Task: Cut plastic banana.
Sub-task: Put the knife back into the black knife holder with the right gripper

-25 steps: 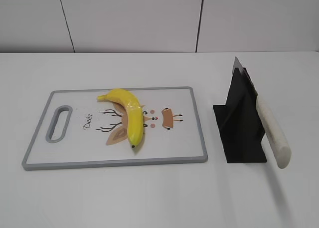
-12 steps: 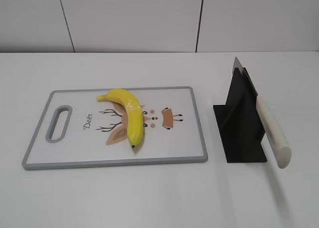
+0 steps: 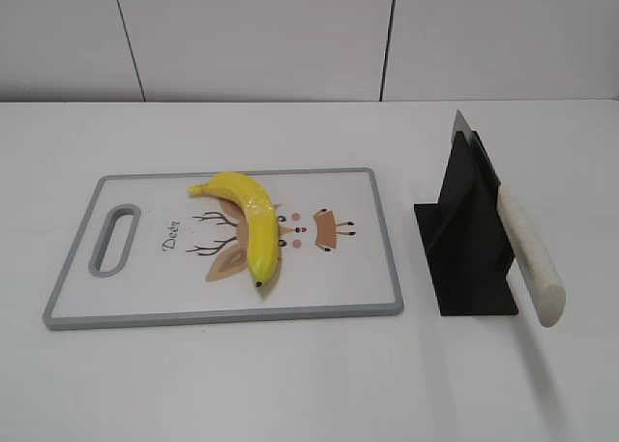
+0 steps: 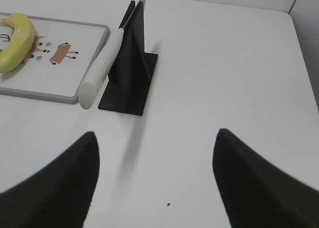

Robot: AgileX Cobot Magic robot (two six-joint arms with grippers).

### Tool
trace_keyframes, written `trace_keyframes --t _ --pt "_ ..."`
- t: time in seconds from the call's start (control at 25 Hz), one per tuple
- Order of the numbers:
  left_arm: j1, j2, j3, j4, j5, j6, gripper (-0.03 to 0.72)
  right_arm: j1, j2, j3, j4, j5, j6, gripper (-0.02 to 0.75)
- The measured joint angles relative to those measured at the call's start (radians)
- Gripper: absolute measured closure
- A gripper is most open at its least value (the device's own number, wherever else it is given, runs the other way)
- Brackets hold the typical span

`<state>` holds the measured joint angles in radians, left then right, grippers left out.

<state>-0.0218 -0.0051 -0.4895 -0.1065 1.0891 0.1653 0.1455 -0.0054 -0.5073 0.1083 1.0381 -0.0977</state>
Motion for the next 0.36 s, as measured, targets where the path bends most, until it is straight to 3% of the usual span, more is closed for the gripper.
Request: trace_keyframes --t 0.36 --pt "0.000 0.000 0.000 0.000 0.000 0.000 0.126 0.000 0.000 0.000 0.000 -0.001 0.001 0.192"
